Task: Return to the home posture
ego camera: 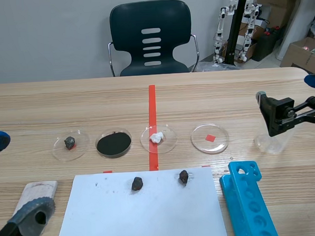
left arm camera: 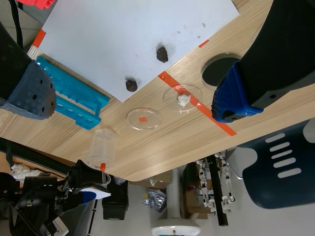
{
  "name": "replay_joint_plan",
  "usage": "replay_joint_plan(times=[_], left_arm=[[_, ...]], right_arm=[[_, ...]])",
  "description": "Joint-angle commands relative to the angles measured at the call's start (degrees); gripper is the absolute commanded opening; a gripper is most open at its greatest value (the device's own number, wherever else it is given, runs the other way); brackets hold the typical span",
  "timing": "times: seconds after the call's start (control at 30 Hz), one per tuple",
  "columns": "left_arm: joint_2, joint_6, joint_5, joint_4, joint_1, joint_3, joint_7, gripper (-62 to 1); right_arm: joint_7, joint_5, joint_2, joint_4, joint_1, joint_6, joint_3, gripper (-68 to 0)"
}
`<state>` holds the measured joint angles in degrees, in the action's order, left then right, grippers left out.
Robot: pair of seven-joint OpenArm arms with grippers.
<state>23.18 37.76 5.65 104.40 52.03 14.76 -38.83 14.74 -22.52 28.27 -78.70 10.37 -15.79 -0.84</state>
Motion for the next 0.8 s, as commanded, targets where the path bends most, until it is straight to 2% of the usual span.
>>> replay_joint_plan(times=[0.0, 0.13, 0.77], left_arm=[[-0.15, 0.13, 0.79, 0.94, 0.17, 0.48, -0.74, 1.4], [-0.15, 0.13, 0.79, 0.94, 0.17, 0.48, -0.74, 1.4], [-0.15, 0.13, 0.79, 0.94, 0.17, 0.48, -0.74, 1.4]], right_arm=[[1.31, -0.63, 0.74, -1.05, -0.85, 0.42, 0.39, 0.4], [2.58, -0.63, 0.76, -1.05, -0.85, 0.42, 0.39, 0.4], [2.54, -0.61, 0.76, -1.05, -0.83, 0.42, 0.39, 0.4]])
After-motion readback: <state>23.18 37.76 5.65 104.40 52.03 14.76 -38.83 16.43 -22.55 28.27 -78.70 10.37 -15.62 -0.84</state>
